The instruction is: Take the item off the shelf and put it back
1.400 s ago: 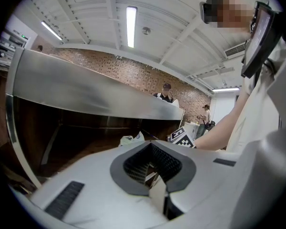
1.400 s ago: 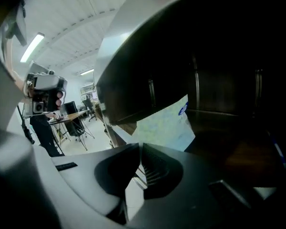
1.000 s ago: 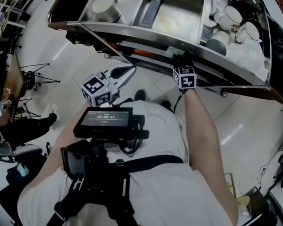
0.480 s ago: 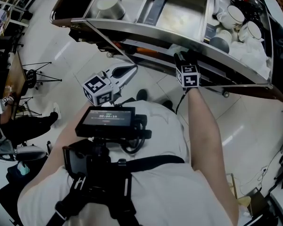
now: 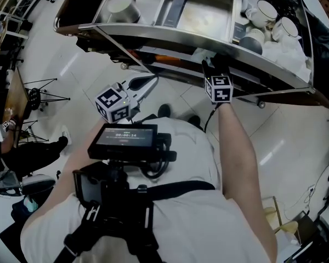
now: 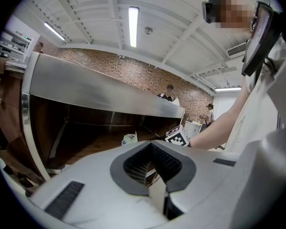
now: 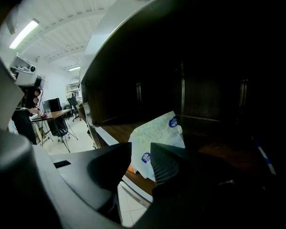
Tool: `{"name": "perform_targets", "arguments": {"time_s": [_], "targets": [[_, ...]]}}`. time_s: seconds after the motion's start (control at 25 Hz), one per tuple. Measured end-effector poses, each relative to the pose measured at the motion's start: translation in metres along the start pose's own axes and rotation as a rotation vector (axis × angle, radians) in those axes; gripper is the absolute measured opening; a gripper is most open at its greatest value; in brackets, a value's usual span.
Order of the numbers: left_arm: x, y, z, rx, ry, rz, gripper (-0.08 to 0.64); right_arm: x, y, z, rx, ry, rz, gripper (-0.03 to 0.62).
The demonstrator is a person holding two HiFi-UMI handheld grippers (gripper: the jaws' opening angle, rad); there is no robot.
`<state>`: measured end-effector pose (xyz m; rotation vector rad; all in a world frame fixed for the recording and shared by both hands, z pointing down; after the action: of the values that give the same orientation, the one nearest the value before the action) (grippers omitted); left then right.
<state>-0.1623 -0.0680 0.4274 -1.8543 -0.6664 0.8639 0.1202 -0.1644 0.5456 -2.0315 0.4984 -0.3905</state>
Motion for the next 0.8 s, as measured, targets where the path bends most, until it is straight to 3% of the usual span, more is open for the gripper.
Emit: {"name": "perform_targets", "arguments": {"time_s": [0.24, 0.36, 0.8], "targets": [[-0.001, 0.000, -0.004, 0.005, -0.027, 0.002, 0.012, -0.010, 0.004, 0.026, 0.047, 0.036, -0.006, 0.124], [-0.001, 0.000, -0.007, 0.007, -0.045, 0.001, 0.012, -0.020, 0.008, 0.042, 0.078, 0.060, 0.002, 0.040], [0.004, 0.017, -0.016, 0.015, -0.097, -0.033, 0.012, -0.069, 0.052, 0.111, 0.182, 0.156, 0.011, 0.009]]}}
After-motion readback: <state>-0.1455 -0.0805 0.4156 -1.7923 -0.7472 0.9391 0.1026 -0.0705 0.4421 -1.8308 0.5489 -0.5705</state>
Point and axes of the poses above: the fingertips, and each gripper's own axes: z backward along the fingers, x to its right, y out of its top, the point moved 9 cm from there along z, backward along the fingers
